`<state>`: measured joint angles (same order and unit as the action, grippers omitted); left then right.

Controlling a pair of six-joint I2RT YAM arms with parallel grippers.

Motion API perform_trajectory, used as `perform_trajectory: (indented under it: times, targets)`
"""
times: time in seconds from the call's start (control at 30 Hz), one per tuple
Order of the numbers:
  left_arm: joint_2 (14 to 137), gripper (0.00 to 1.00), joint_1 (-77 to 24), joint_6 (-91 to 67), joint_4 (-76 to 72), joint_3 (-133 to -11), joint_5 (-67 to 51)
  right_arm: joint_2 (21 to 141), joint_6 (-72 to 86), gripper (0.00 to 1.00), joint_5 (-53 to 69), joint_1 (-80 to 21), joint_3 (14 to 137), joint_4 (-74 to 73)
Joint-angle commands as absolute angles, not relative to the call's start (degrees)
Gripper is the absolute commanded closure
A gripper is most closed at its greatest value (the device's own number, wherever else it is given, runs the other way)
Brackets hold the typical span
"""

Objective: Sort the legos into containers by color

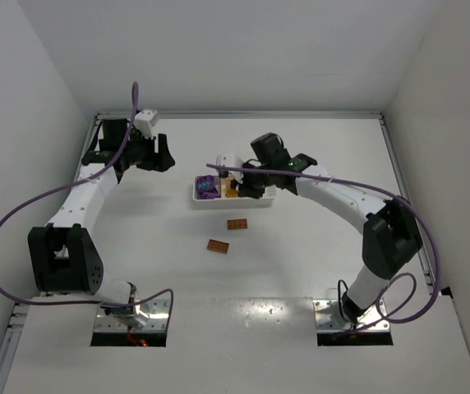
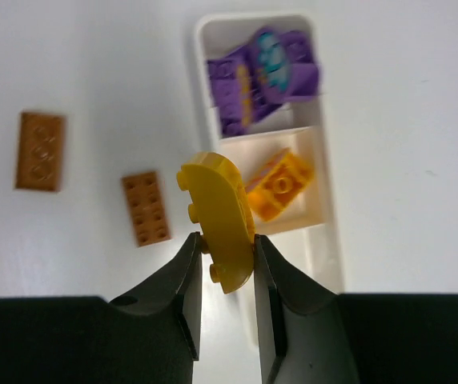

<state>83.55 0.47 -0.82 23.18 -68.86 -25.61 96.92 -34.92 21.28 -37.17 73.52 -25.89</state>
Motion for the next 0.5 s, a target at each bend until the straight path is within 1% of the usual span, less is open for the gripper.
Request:
perform_trajectory:
  times: [0.0,0.13,0.3,0.47]
  targets:
    - [82.4,0.31,1.1,-2.2,20.1,-68.2,-27.1,99.5,-32.0,0.85,20.5,-35.9,78.6,-25.1]
    - [82.4,0.31,1.1,-2.2,20.1,-68.2,-27.1,104.8,-31.4,0.85,20.5,-34.3,83.6,-26.8]
    - [82.4,0.31,1.1,-2.2,20.1,-68.2,-27.1,108.8,-29.5,0.85,20.5,-33.8,84.6,-25.7]
    - [82.4,0.31,1.1,-2.2,20.1,-67.7,-27.7,111.7,-28.5,0.82,20.5,-33.2,87.7,-26.2]
